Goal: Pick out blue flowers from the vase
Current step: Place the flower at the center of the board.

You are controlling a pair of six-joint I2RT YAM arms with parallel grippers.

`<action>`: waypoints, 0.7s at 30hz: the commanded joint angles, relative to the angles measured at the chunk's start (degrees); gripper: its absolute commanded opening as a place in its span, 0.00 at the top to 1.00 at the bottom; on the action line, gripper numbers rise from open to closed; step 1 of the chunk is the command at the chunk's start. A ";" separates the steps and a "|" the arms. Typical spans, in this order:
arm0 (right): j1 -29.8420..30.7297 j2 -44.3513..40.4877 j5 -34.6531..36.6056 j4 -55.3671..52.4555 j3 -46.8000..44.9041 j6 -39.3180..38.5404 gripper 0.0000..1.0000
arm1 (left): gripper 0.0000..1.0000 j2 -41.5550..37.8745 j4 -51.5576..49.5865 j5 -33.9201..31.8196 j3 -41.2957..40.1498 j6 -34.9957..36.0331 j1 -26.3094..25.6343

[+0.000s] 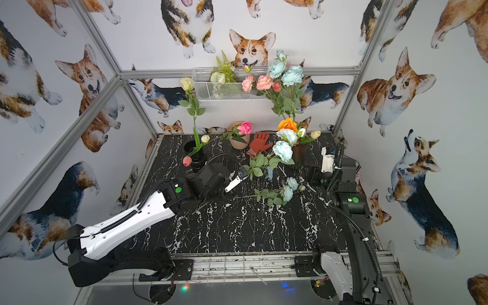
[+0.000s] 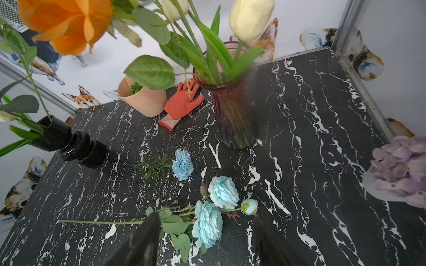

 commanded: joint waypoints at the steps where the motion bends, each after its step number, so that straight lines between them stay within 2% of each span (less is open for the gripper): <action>1: -0.46 0.31 0.29 3.87 -0.67 1.87 0.34 | 1.00 1.03 1.24 2.24 -1.02 -0.27 -0.05; 12: -2.32 -0.84 0.60 6.28 -3.04 2.63 0.34 | 1.00 6.34 -0.33 2.05 -3.88 3.75 0.10; 21: -3.67 -2.33 0.13 6.89 -4.57 3.31 0.34 | 1.00 12.23 0.90 -2.37 -6.90 9.88 1.70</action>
